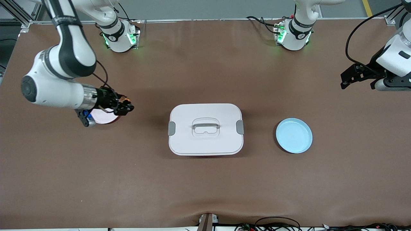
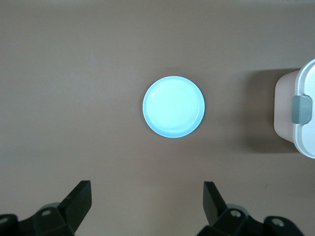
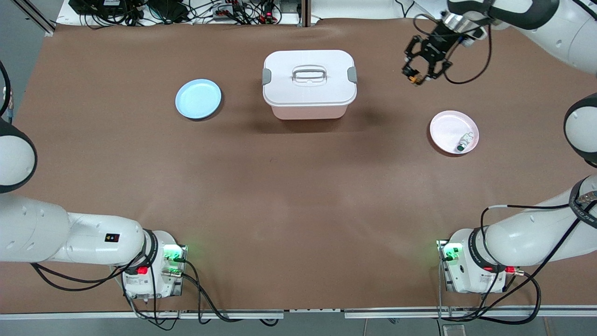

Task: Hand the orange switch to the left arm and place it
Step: 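Carry the switch over the box while the left gripper approaches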

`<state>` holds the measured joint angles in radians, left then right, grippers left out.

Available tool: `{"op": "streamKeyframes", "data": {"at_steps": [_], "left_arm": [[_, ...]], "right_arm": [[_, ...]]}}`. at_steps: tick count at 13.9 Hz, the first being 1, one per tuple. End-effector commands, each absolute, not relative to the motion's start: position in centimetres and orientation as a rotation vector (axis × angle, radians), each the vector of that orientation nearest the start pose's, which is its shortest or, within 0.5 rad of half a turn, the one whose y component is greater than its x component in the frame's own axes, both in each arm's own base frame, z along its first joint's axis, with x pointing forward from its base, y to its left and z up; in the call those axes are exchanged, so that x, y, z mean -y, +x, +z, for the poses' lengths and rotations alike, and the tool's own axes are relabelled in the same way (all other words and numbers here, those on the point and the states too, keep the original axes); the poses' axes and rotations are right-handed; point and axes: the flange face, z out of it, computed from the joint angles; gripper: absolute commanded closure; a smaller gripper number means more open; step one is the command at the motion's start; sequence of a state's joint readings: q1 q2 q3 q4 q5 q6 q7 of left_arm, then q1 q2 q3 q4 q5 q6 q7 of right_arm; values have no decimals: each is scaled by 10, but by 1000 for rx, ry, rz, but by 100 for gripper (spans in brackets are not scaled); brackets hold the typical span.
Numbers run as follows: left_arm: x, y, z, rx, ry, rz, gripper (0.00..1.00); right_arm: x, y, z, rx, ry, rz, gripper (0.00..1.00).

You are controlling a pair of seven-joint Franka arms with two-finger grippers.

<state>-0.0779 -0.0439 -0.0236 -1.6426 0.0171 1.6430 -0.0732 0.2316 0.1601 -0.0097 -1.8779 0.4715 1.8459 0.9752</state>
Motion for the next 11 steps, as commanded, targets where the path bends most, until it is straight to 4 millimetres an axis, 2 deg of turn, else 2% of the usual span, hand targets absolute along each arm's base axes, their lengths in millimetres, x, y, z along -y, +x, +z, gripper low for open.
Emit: {"op": "streamKeyframes", "data": {"at_steps": [1, 4, 6, 9, 11], "left_arm": [[54, 548, 623, -65, -3137, -68, 0], [59, 546, 624, -72, -3153, -66, 0], [66, 546, 628, -54, -3247, -63, 0], [82, 539, 655, -80, -3361, -68, 0], [101, 533, 660, -119, -3459, -26, 0]], "right_arm": [[-211, 567, 448, -1376, -2440, 590, 100], [-273, 568, 471, -1501, -2371, 590, 100], [-308, 572, 486, -1560, -2291, 625, 100], [-348, 583, 501, -1683, -2177, 632, 100], [-375, 590, 509, -1734, -2103, 611, 100]]}}
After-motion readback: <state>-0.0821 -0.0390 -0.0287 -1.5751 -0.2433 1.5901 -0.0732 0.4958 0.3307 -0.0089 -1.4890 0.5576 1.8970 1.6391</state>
